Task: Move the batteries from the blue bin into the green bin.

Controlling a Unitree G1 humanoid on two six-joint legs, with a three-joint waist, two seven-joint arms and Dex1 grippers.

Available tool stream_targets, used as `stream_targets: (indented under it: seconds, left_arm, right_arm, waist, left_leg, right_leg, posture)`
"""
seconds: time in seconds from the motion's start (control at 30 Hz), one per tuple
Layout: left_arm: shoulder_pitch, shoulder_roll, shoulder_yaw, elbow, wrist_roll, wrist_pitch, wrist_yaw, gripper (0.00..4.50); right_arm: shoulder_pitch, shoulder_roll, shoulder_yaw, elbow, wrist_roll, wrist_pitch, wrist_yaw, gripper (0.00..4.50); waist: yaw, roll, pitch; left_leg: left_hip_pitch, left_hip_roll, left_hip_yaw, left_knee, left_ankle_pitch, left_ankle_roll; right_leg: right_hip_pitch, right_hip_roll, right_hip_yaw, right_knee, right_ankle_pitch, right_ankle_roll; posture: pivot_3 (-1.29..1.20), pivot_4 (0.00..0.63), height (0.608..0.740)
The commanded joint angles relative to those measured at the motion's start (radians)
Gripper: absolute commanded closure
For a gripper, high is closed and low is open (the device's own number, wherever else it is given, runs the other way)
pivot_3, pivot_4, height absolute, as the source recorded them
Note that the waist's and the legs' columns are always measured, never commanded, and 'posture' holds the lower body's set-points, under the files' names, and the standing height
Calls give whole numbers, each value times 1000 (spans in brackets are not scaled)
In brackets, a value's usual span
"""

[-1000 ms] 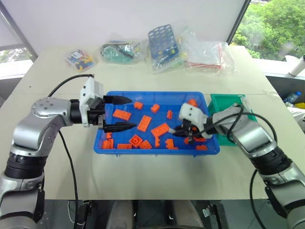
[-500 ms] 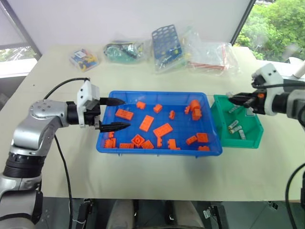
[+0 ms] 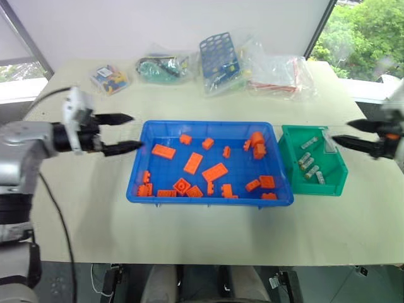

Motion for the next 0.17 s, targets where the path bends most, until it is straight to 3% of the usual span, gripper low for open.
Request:
stream_targets:
  seconds: [0.03, 0.17]
  left_arm:
    - [24, 60, 67, 34, -22, 9, -57, 0]
    - [56, 109, 77, 95, 14, -23, -95, 0]
  right_arm:
    - [20, -55, -52, 126, 23, -99, 132, 1286]
    - [42, -74, -27, 253, 1, -155, 198, 1286]
  waist:
    - [-5, 0, 0]
    - [-7, 1, 0]
  left_leg:
    - [1, 0, 0, 0, 0, 0]
    - [2, 1, 1, 0, 0, 0]
  right_leg:
    - [0, 0, 0, 0, 0, 0]
    - [0, 1, 0, 1, 0, 0]
  posture:
    - [0, 150, 739]
    - [0, 150, 739]
